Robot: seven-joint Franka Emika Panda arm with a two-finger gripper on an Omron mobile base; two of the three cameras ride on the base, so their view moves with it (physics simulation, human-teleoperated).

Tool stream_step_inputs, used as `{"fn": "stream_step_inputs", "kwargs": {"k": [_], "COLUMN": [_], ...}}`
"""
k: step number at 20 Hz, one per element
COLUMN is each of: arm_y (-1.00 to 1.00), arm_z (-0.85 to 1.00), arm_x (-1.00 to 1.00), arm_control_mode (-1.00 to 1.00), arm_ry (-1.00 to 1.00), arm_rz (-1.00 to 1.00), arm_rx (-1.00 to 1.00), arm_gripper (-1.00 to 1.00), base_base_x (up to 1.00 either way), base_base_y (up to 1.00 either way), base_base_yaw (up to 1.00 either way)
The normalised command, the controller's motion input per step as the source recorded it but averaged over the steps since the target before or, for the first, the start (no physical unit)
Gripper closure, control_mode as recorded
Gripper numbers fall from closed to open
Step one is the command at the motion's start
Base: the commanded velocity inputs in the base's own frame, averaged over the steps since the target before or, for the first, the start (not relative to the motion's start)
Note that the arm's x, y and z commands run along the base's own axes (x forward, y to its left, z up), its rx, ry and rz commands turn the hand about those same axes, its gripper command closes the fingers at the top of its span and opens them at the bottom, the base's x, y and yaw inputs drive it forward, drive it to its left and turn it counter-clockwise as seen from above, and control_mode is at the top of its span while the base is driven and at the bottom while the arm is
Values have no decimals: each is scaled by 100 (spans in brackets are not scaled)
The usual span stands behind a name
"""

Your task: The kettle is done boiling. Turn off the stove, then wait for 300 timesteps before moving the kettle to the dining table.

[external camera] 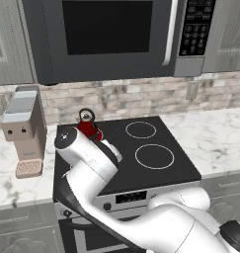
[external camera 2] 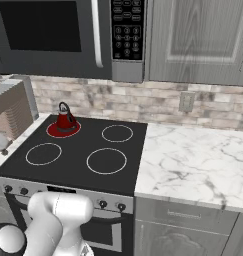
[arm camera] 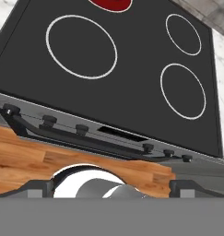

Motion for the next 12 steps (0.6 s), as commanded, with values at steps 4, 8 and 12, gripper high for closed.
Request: {"fn": "stream_step_inputs", "kwargs": {"k": [4,8,12], "arm_y": [22,20,17], "arm_z": [-33,-34,-37], "arm_x": [-6,0,-1], "arm_control_mode": [-100,-100,-100], "arm_ry": [2,0,0], "arm_rz": [2,3,3], "arm_rx": [-5,-4,-2], "arm_gripper": [-100,-100,-100], "base_base_x": [0,0,0], "base_base_y": [0,0,0], "base_base_yaw": [0,0,0]}}
